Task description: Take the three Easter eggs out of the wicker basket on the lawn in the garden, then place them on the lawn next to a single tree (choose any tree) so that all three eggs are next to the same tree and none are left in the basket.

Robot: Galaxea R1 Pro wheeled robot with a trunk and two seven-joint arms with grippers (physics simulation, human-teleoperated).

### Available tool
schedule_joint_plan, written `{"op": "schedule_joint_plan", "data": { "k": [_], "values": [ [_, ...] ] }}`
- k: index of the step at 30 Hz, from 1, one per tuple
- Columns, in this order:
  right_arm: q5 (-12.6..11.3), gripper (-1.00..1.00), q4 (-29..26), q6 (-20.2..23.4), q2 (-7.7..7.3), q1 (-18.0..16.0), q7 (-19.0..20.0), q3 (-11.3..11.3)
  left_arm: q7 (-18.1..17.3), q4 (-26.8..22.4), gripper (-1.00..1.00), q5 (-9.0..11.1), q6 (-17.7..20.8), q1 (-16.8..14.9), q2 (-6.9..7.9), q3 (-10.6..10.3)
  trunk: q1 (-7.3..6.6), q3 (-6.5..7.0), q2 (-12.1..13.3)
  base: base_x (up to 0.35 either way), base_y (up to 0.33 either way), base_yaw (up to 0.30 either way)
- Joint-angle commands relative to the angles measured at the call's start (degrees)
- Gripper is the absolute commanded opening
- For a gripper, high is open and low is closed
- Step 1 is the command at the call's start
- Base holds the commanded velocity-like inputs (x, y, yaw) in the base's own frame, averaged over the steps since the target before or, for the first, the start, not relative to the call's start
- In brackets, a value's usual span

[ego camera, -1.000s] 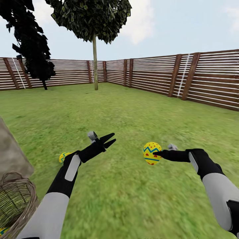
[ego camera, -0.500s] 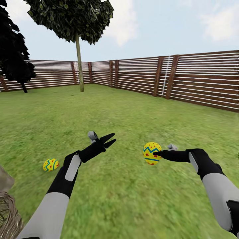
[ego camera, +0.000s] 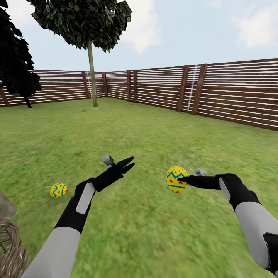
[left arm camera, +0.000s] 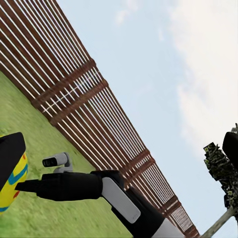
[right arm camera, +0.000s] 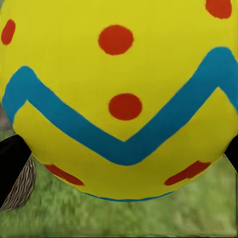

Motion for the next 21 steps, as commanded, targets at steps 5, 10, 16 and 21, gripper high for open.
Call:
{"op": "schedule_joint_plan", "data": {
  "k": [5, 10, 16, 21],
  "values": [
    [0.4, -1.0, 0.0, 0.3, 0.03, 0.0, 0.4, -0.3, -0.1, 0.0, 1.0, 0.1, -0.9, 0.0, -0.05, -1.5, -0.04, -0.06, 0.0, -0.202, -0.221, 0.0],
    [0.4, -1.0, 0.0, 0.3, 0.03, 0.0, 0.4, -0.3, -0.1, -0.1, 1.0, 0.1, -1.0, 0.0, -0.05, -2.5, -0.04, -0.06, 0.0, 0.193, -0.268, 0.0],
    [0.4, -1.0, 0.0, 0.3, 0.03, 0.0, 0.4, -0.3, -0.1, -0.2, 1.0, 0.1, -1.0, 0.0, -0.05, -2.5, -0.04, -0.06, 0.0, 0.224, -0.258, 0.0],
    [0.4, -1.0, 0.0, 0.4, 0.03, 0.0, 0.2, -0.3, 0.0, -0.4, 1.0, 0.1, -1.0, 0.0, -0.05, -2.6, -0.04, -0.06, 0.0, 0.22, -0.269, 0.183]
  ]
}}
